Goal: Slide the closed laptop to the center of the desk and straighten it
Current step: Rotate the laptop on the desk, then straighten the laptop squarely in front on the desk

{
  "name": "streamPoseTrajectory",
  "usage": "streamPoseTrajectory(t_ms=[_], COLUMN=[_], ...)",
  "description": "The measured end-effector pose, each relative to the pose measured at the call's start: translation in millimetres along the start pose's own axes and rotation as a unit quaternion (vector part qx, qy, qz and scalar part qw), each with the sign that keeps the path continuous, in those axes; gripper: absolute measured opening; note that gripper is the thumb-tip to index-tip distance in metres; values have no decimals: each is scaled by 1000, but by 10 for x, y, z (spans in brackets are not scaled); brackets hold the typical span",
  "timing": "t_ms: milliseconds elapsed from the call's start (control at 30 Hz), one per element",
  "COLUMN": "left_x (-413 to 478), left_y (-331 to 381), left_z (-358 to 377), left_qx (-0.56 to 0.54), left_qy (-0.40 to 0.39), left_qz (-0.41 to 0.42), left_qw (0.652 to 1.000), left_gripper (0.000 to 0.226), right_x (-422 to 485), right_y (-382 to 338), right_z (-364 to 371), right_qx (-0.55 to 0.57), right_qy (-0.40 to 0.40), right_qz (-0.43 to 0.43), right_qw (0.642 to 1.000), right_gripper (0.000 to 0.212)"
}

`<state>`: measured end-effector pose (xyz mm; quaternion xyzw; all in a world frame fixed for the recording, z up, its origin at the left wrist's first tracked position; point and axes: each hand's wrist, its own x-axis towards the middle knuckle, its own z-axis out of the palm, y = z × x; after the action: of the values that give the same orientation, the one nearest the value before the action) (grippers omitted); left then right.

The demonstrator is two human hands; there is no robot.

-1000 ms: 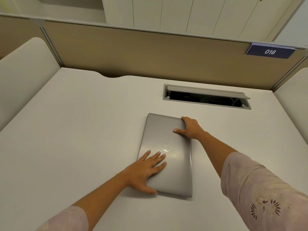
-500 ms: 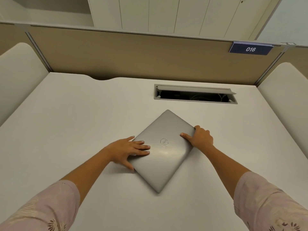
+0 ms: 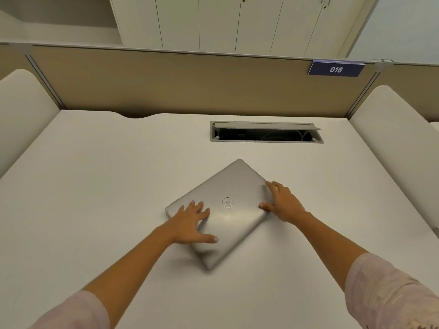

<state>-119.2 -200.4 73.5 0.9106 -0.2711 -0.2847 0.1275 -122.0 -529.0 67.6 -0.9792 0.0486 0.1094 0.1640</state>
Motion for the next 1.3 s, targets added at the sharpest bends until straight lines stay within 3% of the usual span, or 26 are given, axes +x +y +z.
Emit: streamPoseTrajectory(t_ms=[100,233,433,733,1033,1133,1233,1300], left_x=[27,121,166,177,31,13,3,-1], left_y=[310,604,621,591,-121,-326,-440,-475], left_z=[327,657,762,630,256,146,120,150], left_qx=[19,14,73,170,264,278,270,257], left_qy=[66,112,144,80,31,22,30,45], left_qz=[-28,-65,-76,-34,37,56,70,71], left_qw=[997,992,984,982,963,959,960,963], left_gripper=[113,123,111,92,83,82,81,82], right_x=[-89,-183,-264,-324,-389,-369,-305,-298], right_y=[26,16,-60,-177,-708,-871,-952,-958], right_z=[72,255,373,404,696,740,772,729], right_qx=[-79,-145,-127,-173,-352,-345,-278,-240], right_qy=[-50,-66,-50,-23,46,63,-15,-15], right_qz=[-149,-222,-193,-184,-169,-143,-137,-134], right_qw=[984,962,972,967,920,926,951,961], right_gripper=[99,110,102,92,84,87,88,89])
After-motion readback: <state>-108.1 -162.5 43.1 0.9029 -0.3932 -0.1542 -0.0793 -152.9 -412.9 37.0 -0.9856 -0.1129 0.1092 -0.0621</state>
